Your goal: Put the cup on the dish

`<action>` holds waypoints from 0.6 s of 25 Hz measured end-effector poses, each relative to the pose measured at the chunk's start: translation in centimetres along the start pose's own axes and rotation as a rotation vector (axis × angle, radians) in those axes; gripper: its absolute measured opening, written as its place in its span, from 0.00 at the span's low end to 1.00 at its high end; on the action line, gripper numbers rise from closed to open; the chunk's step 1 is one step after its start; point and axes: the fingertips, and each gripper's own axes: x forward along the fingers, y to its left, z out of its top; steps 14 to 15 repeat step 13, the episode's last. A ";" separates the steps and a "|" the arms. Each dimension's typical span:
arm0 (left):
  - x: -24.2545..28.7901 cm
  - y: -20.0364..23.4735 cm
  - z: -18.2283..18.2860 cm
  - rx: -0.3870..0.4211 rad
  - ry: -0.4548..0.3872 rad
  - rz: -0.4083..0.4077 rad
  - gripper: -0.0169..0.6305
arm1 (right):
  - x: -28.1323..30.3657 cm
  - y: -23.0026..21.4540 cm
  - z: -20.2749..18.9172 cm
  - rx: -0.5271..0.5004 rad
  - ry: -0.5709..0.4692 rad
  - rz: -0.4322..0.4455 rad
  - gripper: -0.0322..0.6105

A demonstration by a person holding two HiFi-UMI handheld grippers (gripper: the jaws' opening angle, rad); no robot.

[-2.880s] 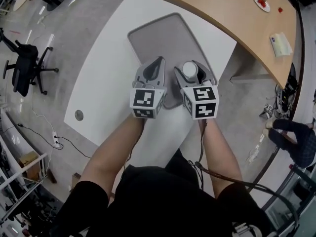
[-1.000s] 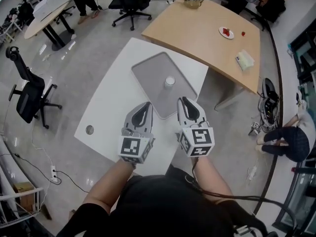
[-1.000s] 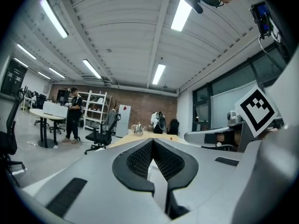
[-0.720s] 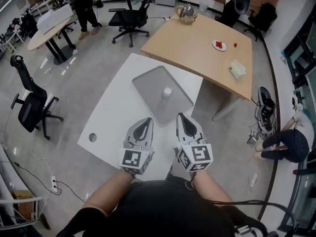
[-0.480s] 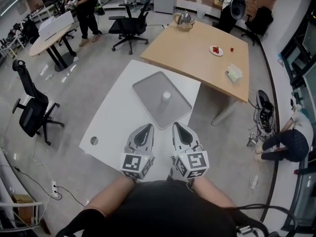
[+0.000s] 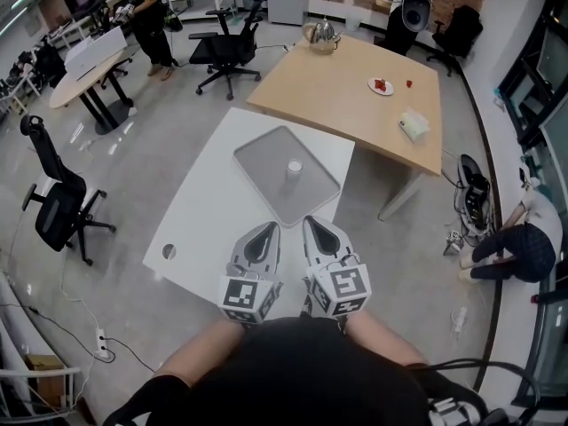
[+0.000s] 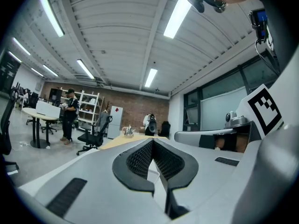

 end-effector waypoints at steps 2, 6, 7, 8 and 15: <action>-0.3 0.1 0.0 -0.003 0.009 0.012 0.04 | -0.1 0.1 0.0 -0.002 0.001 -0.002 0.07; -0.5 0.4 -0.4 0.001 0.011 0.016 0.04 | -0.1 0.1 -0.1 -0.004 0.006 -0.003 0.07; -0.5 0.3 -0.3 0.002 0.011 0.015 0.04 | -0.2 0.1 -0.1 -0.003 0.006 -0.004 0.07; -0.4 0.2 -0.1 0.004 0.009 0.013 0.04 | -0.2 0.1 -0.2 -0.003 0.006 -0.004 0.07; -0.6 -0.1 -1.2 0.036 0.001 -0.002 0.04 | -0.5 0.2 -0.2 -0.008 0.004 -0.003 0.07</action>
